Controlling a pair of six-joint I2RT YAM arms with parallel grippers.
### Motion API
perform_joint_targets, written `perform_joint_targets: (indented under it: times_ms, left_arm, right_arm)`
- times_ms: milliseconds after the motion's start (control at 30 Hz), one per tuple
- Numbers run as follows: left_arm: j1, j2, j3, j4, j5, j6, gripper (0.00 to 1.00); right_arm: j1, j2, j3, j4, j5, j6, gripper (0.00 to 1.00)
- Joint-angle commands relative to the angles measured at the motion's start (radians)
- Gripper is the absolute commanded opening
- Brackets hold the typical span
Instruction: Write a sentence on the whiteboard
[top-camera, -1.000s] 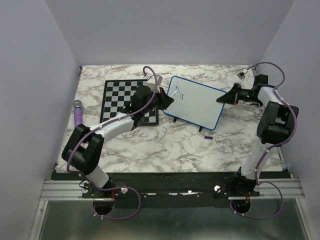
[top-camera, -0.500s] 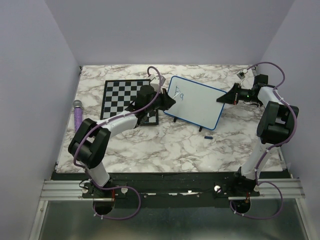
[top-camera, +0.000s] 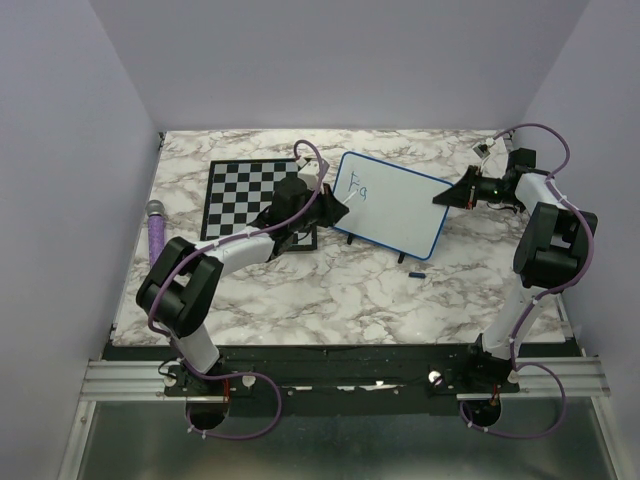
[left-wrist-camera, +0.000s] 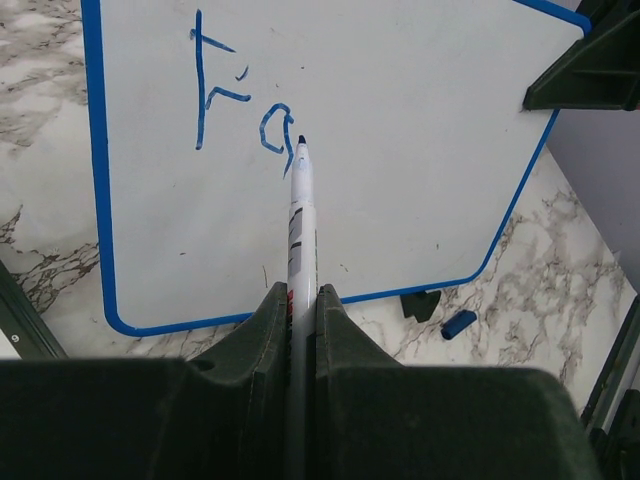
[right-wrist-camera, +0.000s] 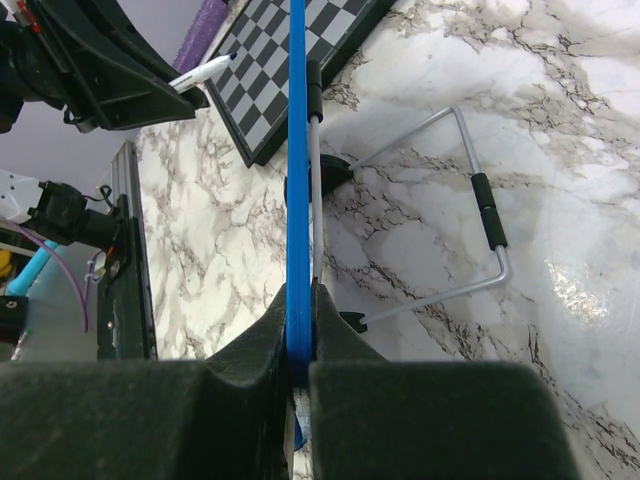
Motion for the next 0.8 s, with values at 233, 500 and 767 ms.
perform_joint_targets:
  times_ms: [233,500,767]
  left_arm:
    - [-0.014,-0.008,-0.005,0.048,-0.025,0.016,0.0]
    - [-0.034,0.035,0.03,0.045,-0.062,0.002,0.0]
    - [-0.042,0.112,0.137,-0.004,-0.095,0.001,0.0]
  right_arm:
    - [0.005,0.002,0.029,0.02,0.051,-0.053,0.01]
    - [0.006,0.003,0.027,0.022,0.053,-0.055,0.01]
    - [0.006,-0.001,0.026,0.022,0.056,-0.056,0.01]
